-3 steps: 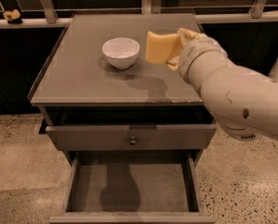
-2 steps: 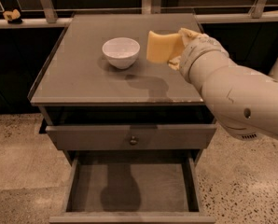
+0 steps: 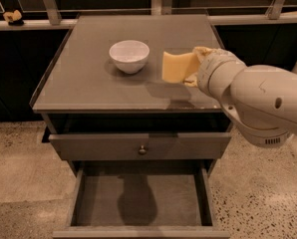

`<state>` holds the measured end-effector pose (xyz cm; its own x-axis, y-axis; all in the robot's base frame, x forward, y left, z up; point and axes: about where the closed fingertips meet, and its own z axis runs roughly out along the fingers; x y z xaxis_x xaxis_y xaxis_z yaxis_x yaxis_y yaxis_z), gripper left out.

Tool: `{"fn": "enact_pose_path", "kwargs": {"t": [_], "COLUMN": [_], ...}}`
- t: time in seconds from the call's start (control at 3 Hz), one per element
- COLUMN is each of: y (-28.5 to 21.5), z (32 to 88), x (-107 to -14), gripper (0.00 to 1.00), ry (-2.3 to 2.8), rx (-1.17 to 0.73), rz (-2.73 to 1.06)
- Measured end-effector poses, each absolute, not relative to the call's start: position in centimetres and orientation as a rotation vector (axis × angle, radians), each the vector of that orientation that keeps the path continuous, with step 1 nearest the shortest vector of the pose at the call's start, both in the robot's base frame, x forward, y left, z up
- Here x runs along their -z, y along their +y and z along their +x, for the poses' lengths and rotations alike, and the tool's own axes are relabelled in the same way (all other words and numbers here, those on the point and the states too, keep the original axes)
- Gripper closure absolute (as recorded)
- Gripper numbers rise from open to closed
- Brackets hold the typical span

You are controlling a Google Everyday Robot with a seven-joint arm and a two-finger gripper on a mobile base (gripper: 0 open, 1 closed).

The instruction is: Pick sponge from middle drawer and place on counter

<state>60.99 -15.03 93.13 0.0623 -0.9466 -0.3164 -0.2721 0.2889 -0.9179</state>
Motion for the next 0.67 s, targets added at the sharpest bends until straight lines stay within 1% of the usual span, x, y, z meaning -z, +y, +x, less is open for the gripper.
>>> {"fn": "enact_pose_path", "kwargs": {"t": [0.33, 0.67], "y": [-15.5, -13.9], "z": [62.0, 64.2], "x": [-92.9, -91.4], "gripper": [1.0, 1.0], "ry": [1.46, 1.486], "rx": [0.777, 0.768], "rz": [-1.231, -1.333]}}
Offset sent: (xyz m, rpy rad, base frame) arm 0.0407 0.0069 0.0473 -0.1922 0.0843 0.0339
